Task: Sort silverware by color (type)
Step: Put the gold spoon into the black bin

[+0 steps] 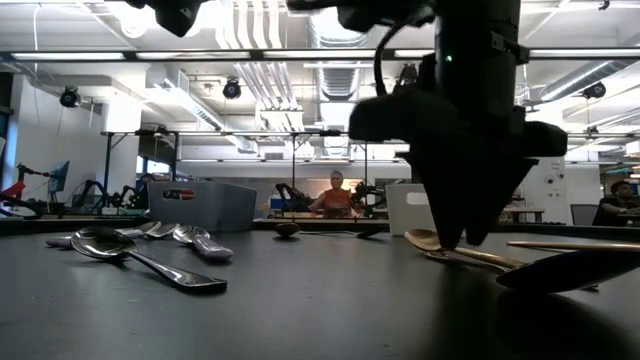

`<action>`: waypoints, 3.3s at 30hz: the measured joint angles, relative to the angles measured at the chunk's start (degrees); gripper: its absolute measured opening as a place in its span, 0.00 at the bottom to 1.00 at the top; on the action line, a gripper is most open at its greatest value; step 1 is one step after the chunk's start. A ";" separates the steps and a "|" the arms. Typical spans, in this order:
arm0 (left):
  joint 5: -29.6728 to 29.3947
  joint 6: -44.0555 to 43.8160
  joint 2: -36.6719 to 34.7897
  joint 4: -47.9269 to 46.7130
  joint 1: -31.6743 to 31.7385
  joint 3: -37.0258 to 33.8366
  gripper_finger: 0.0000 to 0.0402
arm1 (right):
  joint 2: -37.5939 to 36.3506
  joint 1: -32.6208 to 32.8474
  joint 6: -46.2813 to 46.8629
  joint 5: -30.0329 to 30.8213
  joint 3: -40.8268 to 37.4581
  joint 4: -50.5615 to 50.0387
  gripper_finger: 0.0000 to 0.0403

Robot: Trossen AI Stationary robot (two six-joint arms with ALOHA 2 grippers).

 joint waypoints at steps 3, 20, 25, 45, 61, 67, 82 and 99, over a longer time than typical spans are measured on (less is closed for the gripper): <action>0.00 -0.04 0.00 0.00 0.00 0.00 0.00 | 0.00 0.00 0.36 -0.03 -0.90 0.31 0.33; 0.11 -3.69 -1.75 0.85 0.00 0.13 0.00 | -0.42 0.00 0.24 0.41 -5.42 4.75 0.18; 0.11 -3.58 -3.53 1.23 0.00 0.13 0.00 | -0.35 0.00 -0.36 0.70 -5.72 4.77 0.11; 0.15 -3.27 -3.63 1.99 0.00 0.11 0.00 | -1.69 0.03 -1.69 2.81 -5.94 4.84 0.03; -0.24 -5.43 2.27 6.73 -0.02 0.00 0.00 | -12.12 -0.04 -9.27 26.12 -5.96 0.82 0.03; -0.46 -6.50 5.86 10.81 -0.01 0.00 0.01 | -15.11 0.11 -18.62 40.41 -5.91 5.16 0.03; -10.79 -7.24 17.91 22.39 0.00 0.00 0.34 | -16.41 0.09 -50.88 51.18 -5.84 35.01 0.03; -11.96 -8.64 24.86 36.58 -0.02 -0.02 0.41 | -16.32 -1.16 -67.62 52.32 -5.83 51.98 0.03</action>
